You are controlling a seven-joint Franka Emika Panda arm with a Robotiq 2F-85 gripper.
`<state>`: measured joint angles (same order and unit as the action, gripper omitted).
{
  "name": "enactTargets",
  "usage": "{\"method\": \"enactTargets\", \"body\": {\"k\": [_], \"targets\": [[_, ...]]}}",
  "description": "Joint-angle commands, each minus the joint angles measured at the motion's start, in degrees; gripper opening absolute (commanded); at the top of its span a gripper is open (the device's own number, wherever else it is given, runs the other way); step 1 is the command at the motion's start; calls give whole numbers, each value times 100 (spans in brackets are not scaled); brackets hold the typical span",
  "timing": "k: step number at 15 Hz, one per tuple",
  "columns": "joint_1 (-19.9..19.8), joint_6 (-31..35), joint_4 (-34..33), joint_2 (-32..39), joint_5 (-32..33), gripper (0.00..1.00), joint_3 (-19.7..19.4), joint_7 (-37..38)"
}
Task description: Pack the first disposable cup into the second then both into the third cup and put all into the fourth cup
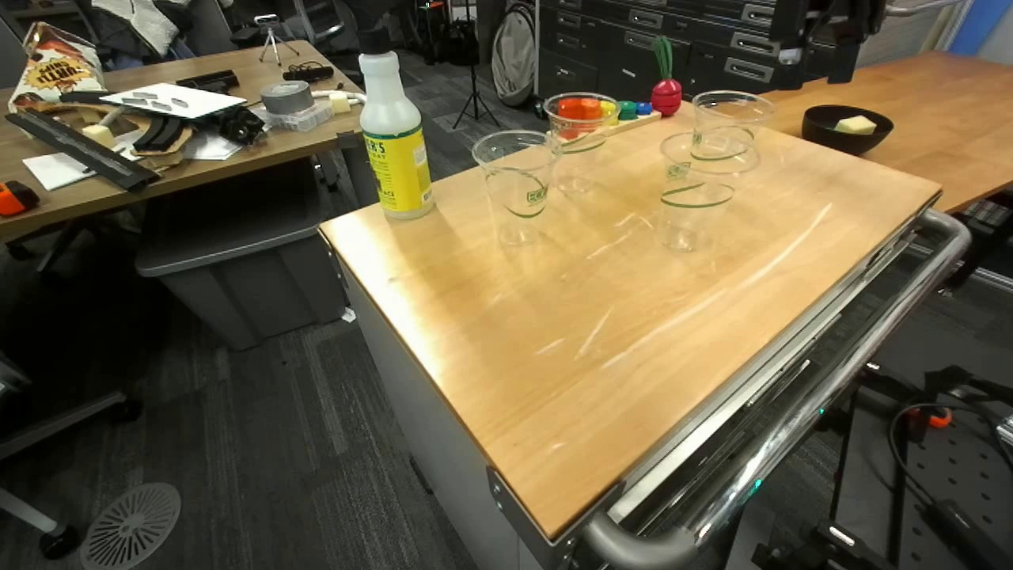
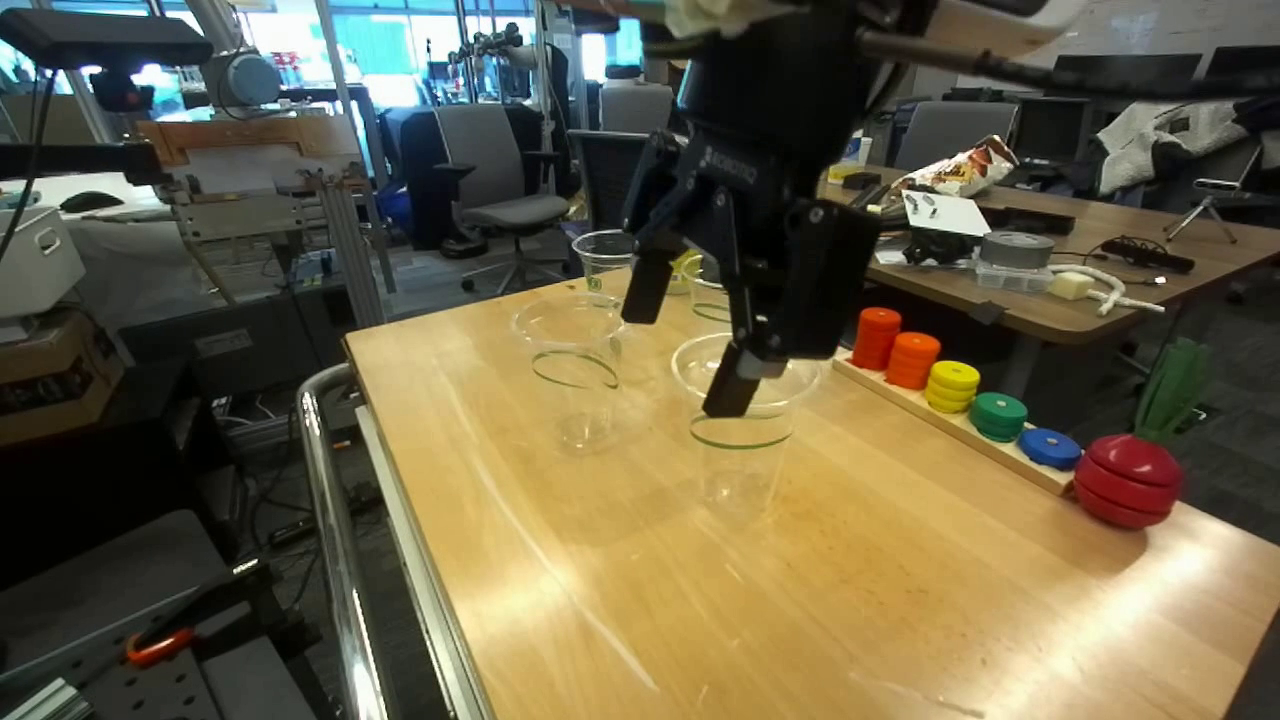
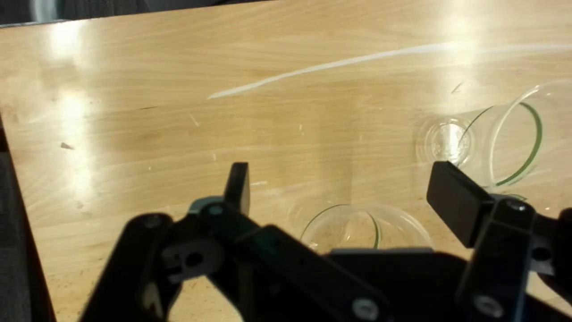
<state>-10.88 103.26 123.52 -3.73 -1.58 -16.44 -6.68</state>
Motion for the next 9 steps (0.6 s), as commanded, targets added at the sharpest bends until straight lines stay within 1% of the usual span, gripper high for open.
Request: {"method": "enactTargets", "body": {"k": [1, 6, 9], "targets": [[-215, 186, -284, 341, -260, 100, -6, -42], [-399, 552, -401, 642, -750, 100, 2, -25], [-439, 692, -500, 865, -842, 100, 28, 96]]}}
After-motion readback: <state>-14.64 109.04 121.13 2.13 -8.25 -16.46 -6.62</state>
